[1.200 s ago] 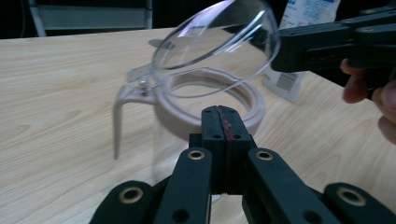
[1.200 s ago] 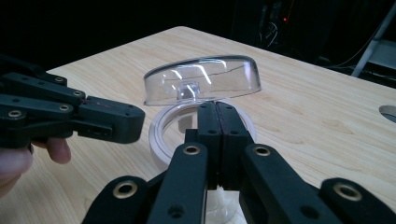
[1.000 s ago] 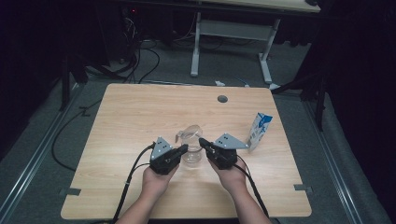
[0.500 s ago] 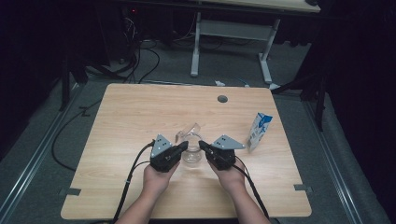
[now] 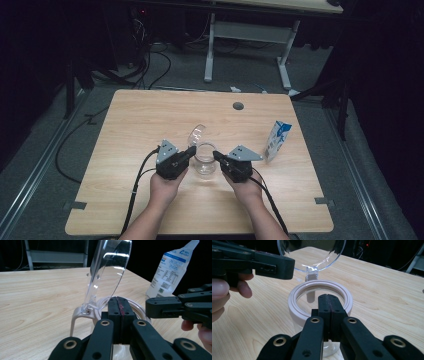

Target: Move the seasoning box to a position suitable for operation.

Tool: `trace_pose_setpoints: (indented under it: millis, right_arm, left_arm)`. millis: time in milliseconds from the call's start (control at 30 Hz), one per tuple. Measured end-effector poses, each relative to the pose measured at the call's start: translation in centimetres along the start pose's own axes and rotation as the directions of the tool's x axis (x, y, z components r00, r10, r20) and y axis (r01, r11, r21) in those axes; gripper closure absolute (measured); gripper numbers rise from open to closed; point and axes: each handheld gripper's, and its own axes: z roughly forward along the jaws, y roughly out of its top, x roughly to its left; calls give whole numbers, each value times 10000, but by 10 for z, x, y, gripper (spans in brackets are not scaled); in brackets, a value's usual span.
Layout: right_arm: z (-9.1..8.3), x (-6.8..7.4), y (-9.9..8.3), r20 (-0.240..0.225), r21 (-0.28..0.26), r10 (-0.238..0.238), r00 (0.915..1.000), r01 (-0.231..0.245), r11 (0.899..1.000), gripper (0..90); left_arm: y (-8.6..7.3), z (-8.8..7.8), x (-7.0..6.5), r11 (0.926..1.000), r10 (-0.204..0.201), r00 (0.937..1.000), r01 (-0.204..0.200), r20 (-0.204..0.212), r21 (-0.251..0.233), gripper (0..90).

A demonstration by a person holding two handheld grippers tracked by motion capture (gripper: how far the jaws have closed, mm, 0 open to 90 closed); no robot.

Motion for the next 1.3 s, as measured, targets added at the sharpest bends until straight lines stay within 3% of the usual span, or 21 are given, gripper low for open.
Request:
trace_pose_setpoints:
  millis: [333,767,867,933,1100,1200,1300]
  right_arm:
    - [0,0,-1,7,-75,7,10000,-7,10000,900]
    - [0,0,-2,40,-149,-36,10000,37,9999,900]
    - [0,0,-2,37,-136,-48,10000,48,9999,899]
    - [0,-1,-1,-62,-117,74,10000,-75,9999,884]
    - [-3,-2,0,-115,0,183,9998,-183,9998,808]
    - [-12,-7,-6,118,79,254,9996,-255,9996,763]
    - [-17,-11,-12,290,170,246,9993,-251,9995,754]
  left_arm:
    - [0,1,9,9998,-209,9994,209,-277,-1,900]
    - [0,0,8,9999,-104,9996,105,-258,51,900]
    - [-2,0,6,9998,38,9998,-34,-189,175,900]
    - [-5,-1,3,9982,404,9990,-395,-175,452,900]
    - [-11,-8,6,9961,562,9982,-546,-214,700,900]
    - [-24,-18,14,9894,851,9957,-802,-354,1211,883]
    - [-31,-26,19,9854,1018,9938,-946,-442,1419,857]
